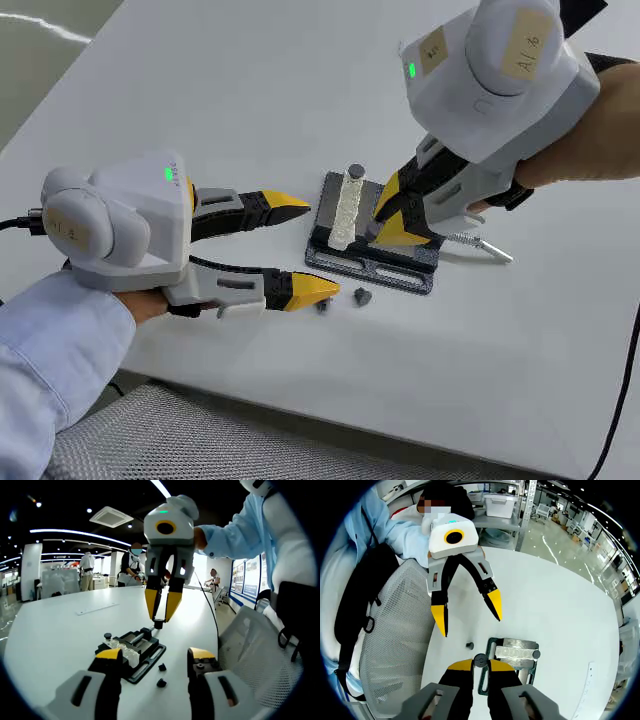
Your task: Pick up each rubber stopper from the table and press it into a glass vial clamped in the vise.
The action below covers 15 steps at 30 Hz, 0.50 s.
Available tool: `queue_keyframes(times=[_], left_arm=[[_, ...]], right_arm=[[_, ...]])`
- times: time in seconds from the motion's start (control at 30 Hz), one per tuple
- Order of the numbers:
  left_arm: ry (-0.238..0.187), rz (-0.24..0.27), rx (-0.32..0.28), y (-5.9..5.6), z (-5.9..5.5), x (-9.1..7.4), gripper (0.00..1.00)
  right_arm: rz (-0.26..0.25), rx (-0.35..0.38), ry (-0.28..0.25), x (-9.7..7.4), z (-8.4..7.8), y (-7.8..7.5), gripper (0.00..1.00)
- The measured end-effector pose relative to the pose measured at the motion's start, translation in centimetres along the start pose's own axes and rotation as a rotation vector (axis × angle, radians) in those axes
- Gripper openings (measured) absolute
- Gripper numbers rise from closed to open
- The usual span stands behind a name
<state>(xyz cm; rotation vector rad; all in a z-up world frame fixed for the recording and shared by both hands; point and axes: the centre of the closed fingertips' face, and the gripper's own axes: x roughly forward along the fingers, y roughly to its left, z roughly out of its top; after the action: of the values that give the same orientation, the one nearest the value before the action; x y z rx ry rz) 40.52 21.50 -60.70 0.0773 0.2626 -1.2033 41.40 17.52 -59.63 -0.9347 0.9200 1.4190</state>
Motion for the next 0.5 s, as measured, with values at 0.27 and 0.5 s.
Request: queue_keyframes(times=[0.27, 0.5], left_arm=[[0.022, 0.056, 0.019, 1.3, -0.8, -0.4, 0.66], [0.037, 0.081, 0.028, 1.9, -1.4, -0.6, 0.76]], right_arm=[[-0.051, 0.030, 0.030, 0.6, -0.7, -2.9, 0.06], [-0.079, 0.035, 0.054, 1.3, -1.2, -4.7, 0.06]])
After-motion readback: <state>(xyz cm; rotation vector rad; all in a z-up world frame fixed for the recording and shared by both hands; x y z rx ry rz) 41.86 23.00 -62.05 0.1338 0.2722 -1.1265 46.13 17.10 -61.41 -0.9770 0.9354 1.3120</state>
